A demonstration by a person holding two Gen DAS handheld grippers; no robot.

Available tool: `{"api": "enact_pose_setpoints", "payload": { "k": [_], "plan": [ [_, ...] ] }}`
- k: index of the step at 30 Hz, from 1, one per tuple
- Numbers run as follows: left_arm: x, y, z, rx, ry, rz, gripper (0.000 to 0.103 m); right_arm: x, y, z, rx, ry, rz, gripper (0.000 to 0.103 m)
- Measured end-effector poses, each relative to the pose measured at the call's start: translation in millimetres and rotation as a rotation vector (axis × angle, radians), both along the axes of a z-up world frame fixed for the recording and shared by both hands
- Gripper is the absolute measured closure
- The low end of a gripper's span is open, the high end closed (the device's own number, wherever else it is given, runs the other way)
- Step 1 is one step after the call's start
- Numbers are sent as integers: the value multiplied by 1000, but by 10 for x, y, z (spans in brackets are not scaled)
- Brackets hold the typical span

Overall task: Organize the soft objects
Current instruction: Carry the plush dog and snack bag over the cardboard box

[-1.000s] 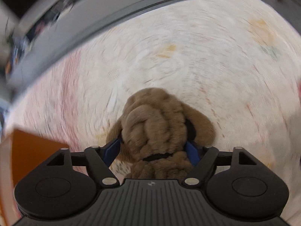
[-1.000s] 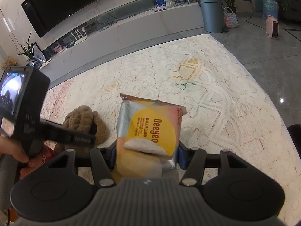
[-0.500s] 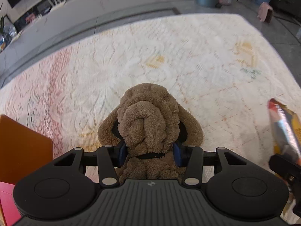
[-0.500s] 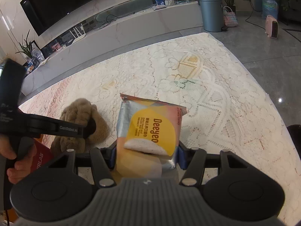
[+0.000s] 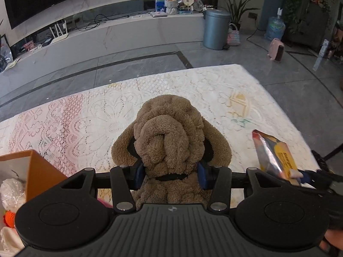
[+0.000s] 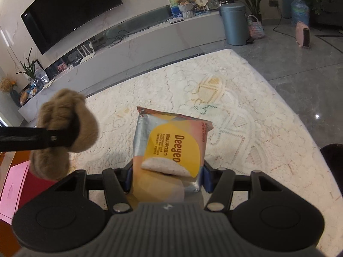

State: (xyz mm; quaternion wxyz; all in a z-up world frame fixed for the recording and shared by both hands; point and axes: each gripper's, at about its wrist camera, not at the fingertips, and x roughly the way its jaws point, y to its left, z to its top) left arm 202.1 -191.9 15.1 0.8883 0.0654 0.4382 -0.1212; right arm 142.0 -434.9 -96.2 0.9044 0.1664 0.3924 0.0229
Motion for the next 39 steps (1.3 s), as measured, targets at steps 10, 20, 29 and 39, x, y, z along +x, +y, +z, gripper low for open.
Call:
{"api": "enact_pose_setpoints", "payload": {
  "k": [10, 20, 29, 39],
  "plan": [
    [-418, 339, 509, -97, -112, -31, 49, -209, 203, 477, 67, -124, 94, 45],
    [-795, 1052, 929, -259, -201, -29, 49, -517, 506, 1162, 255, -309, 241, 45],
    [-1061, 2000, 1014, -311, -268, 48, 48, -754, 1195, 1875, 200, -433, 333, 45],
    [-1381, 2827, 767, -295, -325, 261, 48, -798, 2363, 2211, 140, -445, 544, 45]
  ]
}}
